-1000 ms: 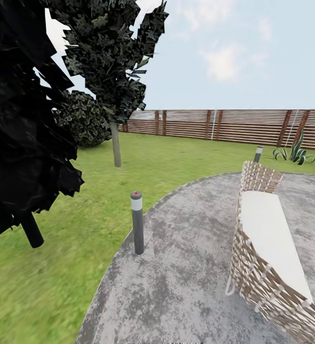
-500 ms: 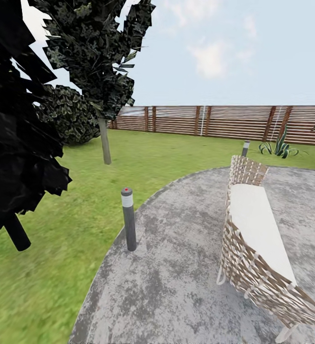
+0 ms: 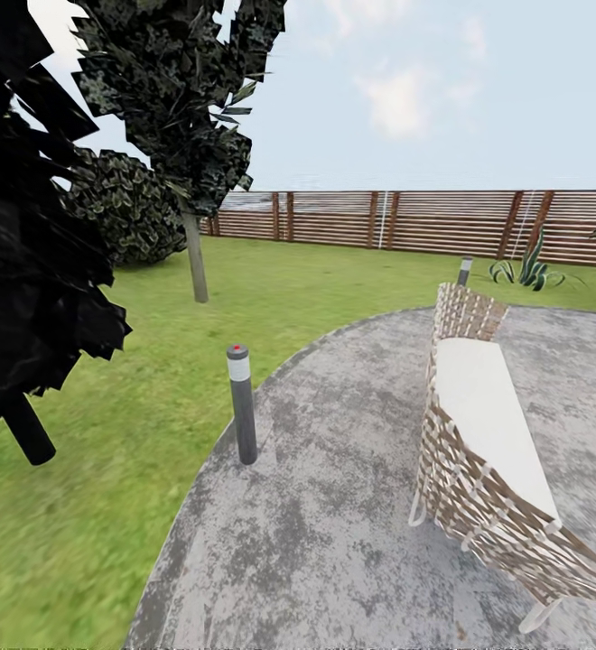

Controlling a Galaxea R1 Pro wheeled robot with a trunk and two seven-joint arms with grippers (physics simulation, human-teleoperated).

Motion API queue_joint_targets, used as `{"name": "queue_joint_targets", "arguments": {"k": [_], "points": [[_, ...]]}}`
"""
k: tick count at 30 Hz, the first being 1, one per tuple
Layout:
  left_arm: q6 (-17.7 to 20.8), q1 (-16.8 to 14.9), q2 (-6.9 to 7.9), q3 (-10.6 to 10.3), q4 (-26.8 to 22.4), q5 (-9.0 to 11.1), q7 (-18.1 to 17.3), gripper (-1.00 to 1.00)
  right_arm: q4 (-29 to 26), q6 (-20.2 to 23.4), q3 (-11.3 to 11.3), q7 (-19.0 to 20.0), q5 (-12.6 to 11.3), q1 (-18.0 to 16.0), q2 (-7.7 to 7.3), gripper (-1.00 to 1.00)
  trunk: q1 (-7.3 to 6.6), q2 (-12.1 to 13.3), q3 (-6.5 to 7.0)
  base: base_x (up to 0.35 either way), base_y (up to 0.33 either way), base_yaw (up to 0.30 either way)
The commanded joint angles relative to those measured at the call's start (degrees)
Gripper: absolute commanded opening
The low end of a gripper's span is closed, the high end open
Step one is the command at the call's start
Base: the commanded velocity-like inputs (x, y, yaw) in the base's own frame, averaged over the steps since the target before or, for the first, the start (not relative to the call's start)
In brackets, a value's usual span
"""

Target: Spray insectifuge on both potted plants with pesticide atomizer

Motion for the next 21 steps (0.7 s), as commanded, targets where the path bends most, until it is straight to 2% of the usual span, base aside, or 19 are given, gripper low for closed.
{"name": "queue_joint_targets", "arguments": {"k": [1, 21], "points": [[-0.19, -0.03, 0.01, -0.04, 0.04, -0.10, -0.07, 1.00, 0.03, -0.20, 0.06, -0.04, -0.38, -0.03, -0.01, 1.00, 0.22, -0.44, -0.33, 0.000, 0.000, 0.000], [-0.19, -0.03, 0.02, -0.04, 0.12, -0.10, -0.08, 1.00, -0.11, -0.20, 0.06, 0.02, -0.38, -0.03, -0.01, 1.00, 4.61, -8.46, -5.77, 0.000, 0.000, 0.000]]}}
